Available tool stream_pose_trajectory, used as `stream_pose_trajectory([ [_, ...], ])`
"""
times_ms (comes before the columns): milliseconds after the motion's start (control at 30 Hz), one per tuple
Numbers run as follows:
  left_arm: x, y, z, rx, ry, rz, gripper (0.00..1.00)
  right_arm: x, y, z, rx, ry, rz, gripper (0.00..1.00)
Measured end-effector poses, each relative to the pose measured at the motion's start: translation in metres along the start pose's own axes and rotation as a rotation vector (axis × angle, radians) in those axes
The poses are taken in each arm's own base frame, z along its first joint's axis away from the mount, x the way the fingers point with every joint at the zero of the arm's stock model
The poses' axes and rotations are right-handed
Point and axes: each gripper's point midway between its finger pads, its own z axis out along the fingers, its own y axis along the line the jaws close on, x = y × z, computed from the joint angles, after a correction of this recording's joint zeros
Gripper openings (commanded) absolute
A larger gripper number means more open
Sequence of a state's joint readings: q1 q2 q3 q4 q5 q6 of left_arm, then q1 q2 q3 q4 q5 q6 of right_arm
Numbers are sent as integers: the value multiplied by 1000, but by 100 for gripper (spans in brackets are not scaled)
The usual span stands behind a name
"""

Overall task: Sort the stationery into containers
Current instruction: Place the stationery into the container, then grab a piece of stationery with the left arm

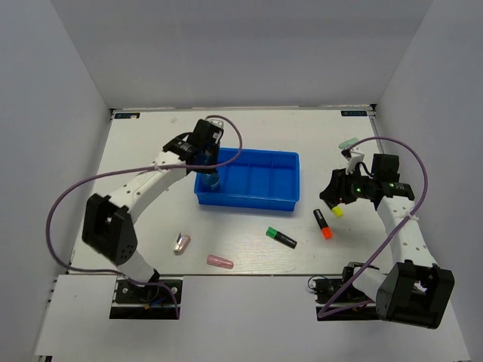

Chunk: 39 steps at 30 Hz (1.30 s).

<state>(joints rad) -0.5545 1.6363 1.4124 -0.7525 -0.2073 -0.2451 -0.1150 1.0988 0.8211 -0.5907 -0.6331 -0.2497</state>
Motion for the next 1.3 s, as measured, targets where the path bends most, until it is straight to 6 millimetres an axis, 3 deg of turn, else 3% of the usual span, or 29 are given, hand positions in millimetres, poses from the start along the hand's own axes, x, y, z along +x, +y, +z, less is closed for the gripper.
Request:
stream_pose_trajectory([
  [33, 6, 3, -7, -11, -2, -5, 0, 0, 0, 0, 0, 0, -2, 46],
  [100, 25, 10, -27, -25, 2, -16, 41, 1, 0, -1, -3, 3, -7, 37],
  [133, 38, 14, -41, -33, 1, -30, 52, 2, 0, -1, -5, 5, -8, 32],
  [200, 70, 24, -69, -46, 10, -64, 70, 3, 1, -1, -13, 7, -8, 32],
  [300, 112, 37, -95, -47, 7, -137, 82, 3, 4, -2, -28, 8, -8, 34],
  [433, 175, 52, -89, -104, 146, -164, 89, 5, 7, -2, -41, 16, -2, 37],
  [567, 230, 56, -66, -163, 329, -124, 89, 3, 8, -3, -53, 16, -9, 39],
  [667, 256, 59, -57, -187, 412, -102, 89, 4, 10, -3, -58, 19, -7, 39],
  [800, 270, 57, -41, -189, 443, -95, 85, 4, 10, -3, -61, 19, -6, 40],
  [933, 274, 53, -31, -166, 434, -101, 73, 4, 10, -3, -62, 20, -6, 40],
  [1033, 269, 47, -25, -138, 409, -111, 53, 5, 10, -3, -63, 21, -6, 40],
  [1067, 267, 44, -23, -126, 401, -116, 35, 5, 11, -4, -64, 21, -6, 40],
  [1167, 263, 42, -20, -113, 378, -120, 10, 5, 10, -4, -64, 20, -5, 40],
  [1300, 258, 38, -28, -98, 365, -105, 1, 4, 10, -4, -65, 18, -5, 40],
])
